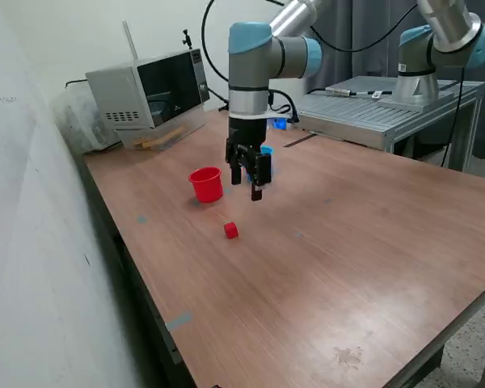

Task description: Place red objects in the red bin, and blue objects in the blue bin.

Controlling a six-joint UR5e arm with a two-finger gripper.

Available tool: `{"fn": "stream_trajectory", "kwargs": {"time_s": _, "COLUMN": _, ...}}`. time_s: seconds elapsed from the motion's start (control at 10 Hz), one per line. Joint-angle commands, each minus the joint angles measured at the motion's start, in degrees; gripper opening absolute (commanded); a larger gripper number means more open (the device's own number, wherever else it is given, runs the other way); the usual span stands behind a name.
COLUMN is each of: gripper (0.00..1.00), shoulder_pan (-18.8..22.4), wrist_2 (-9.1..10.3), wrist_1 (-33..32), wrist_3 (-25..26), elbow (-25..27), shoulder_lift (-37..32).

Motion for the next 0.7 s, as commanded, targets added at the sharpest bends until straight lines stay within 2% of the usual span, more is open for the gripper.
{"fn": "stream_trajectory", "kwargs": {"time_s": 0.0, "gripper": 1.0, "shoulder_pan": -0.2, "wrist_2": 0.01, "wrist_1": -1.52, "wrist_3": 0.12, "elbow": -3.29, "shoulder_lift": 4.67}}
{"fn": "stream_trajectory", "kwargs": {"time_s": 0.6, "gripper": 1.0, "shoulder_pan": -2.13, "wrist_2": 0.01, "wrist_1": -3.71, "wrist_3": 0.12, "elbow": -6.55, "shoulder_lift": 9.43}}
